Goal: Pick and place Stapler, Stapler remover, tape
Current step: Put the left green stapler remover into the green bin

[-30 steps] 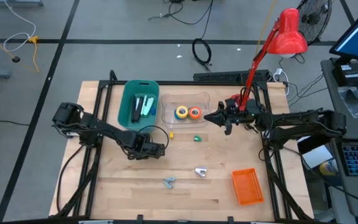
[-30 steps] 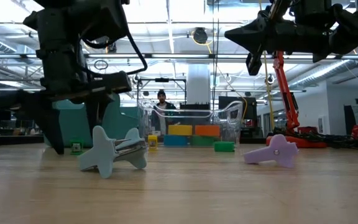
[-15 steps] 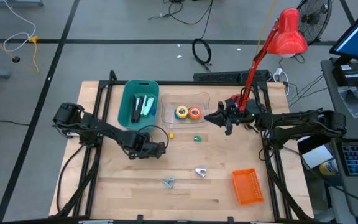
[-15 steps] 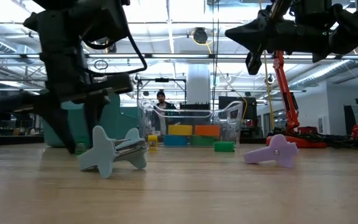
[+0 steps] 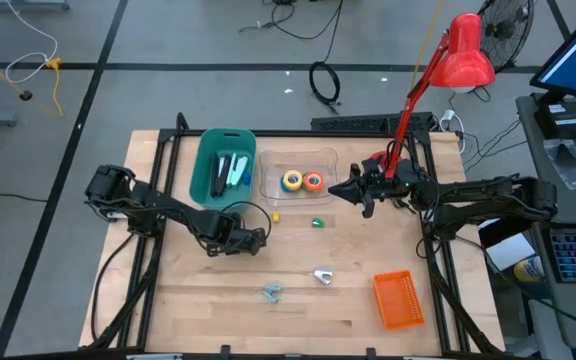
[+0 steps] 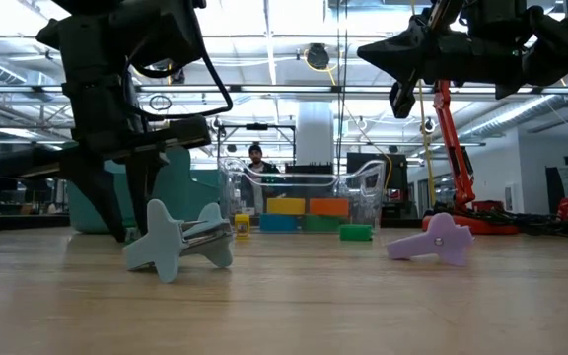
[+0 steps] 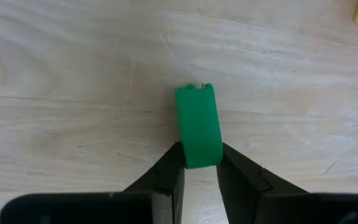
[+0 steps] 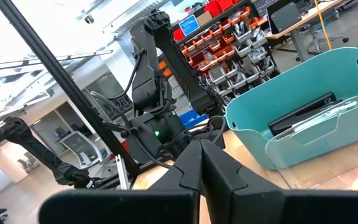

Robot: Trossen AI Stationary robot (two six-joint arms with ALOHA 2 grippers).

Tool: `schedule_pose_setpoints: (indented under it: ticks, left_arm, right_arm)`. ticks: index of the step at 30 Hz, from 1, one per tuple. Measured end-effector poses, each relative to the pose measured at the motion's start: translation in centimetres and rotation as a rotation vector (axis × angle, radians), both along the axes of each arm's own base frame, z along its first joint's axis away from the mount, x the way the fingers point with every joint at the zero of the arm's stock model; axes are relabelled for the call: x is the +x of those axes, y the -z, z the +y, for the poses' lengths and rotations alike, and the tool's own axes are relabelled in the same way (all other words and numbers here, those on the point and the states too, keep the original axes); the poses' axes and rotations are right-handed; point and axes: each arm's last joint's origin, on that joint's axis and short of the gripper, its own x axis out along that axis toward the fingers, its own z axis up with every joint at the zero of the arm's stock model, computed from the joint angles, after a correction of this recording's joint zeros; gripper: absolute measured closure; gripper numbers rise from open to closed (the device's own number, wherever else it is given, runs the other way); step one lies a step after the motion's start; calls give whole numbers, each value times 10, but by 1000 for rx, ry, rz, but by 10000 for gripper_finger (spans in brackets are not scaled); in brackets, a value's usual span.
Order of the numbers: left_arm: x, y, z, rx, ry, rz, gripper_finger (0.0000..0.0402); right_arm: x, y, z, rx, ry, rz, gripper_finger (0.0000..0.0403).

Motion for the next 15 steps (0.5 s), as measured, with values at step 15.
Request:
schedule_pose_setpoints:
  ticks: [15]
  left_arm:
    - [-2, -21, -4, 10, 146, -73, 320]
  right_arm:
    - [0, 0, 0, 0, -1, 0, 403]
